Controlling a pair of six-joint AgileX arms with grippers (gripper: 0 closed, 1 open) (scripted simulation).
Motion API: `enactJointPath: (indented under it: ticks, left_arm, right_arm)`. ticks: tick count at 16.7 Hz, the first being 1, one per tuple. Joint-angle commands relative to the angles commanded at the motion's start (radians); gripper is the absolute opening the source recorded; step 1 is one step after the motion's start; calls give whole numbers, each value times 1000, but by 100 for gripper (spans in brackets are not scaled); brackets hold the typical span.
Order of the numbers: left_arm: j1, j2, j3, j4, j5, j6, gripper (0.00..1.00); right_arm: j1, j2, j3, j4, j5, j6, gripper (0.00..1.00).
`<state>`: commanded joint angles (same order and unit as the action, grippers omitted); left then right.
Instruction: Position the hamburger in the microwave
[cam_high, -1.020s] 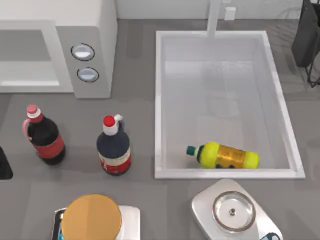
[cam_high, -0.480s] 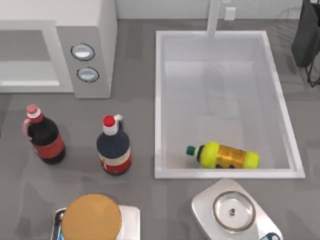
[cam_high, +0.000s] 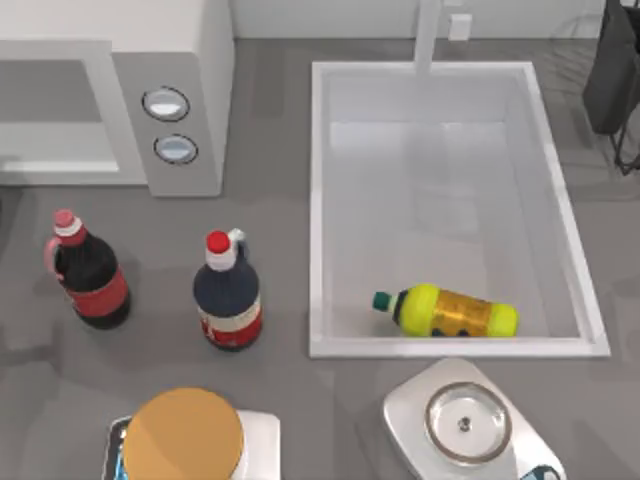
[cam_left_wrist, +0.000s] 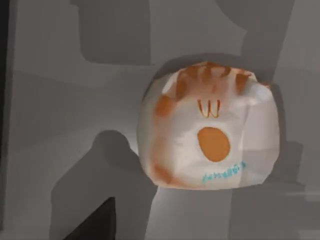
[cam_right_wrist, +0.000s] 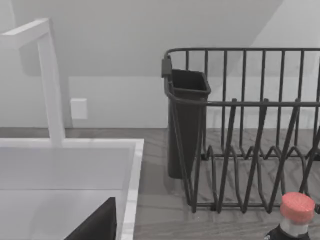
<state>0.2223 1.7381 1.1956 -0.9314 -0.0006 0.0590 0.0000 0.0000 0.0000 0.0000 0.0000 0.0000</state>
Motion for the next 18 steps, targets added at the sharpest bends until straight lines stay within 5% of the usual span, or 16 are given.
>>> enactJointPath:
  ticks: [10,18]
  left_arm:
    - [12,113,77,-59,-1,5,100]
    - [50,209,-66,176,0,38,100]
  right_arm:
    - [0,0,0,0,0,0,100]
    - [0,0,0,0,0,0,100]
